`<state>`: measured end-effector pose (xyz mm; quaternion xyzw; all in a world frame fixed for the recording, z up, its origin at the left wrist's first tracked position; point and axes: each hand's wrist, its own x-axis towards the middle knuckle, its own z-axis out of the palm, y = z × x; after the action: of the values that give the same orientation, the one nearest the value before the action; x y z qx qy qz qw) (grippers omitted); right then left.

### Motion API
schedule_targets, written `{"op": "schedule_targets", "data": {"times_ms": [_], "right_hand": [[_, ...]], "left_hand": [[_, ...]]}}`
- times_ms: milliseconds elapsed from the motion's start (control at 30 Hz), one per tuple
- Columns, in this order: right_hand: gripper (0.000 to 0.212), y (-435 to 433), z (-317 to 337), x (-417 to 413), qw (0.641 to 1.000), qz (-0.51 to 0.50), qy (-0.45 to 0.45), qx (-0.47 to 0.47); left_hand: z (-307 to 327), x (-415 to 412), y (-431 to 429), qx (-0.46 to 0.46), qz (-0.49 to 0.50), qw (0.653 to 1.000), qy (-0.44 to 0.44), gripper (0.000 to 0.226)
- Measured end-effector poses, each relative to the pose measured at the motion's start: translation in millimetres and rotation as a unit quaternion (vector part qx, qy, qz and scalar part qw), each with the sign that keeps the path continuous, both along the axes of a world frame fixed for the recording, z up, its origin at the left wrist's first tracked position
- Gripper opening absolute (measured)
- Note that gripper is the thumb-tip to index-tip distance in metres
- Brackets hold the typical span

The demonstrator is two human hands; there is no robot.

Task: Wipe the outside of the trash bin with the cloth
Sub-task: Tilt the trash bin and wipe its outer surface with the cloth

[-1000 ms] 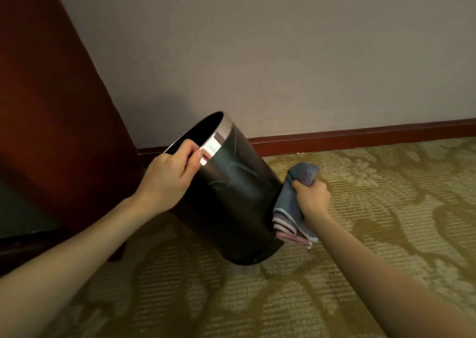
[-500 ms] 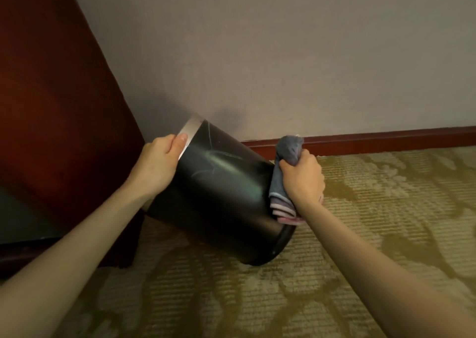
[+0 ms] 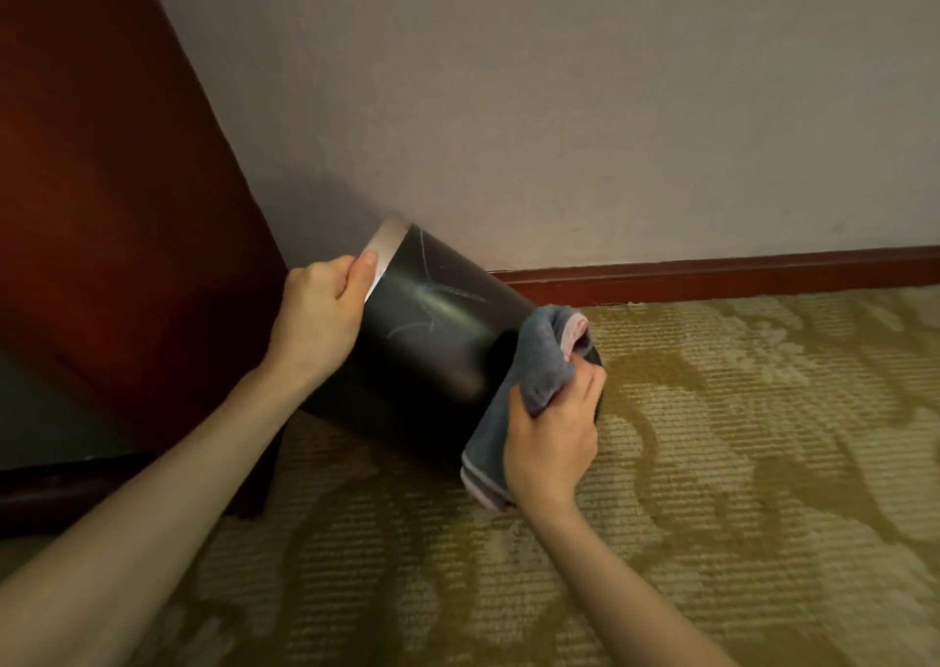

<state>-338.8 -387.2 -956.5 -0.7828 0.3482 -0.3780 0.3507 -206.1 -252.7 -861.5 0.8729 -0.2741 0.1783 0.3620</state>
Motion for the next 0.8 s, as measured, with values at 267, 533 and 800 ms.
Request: {"op": "schedule_targets", "data": {"times_ms": [267,533,800], "right_hand": [[0.03,-63,37,41,0.997,0.035,0.049,0.058],[0.05,-113,44,83,0.963,0.085,0.199,0.161],[0.03,-78,46,60,0.99,0.044,0.116,0.066]], "left_hand": [[-3,-11,-1,0.01,-0.047,0.998,-0.031,0.047],[-10,-22,8,-0.032,-0.089,0.995,-0.023,0.047],[-7,-17,3,-0.012,-0.029,1.0,-0.004,0.047]]}}
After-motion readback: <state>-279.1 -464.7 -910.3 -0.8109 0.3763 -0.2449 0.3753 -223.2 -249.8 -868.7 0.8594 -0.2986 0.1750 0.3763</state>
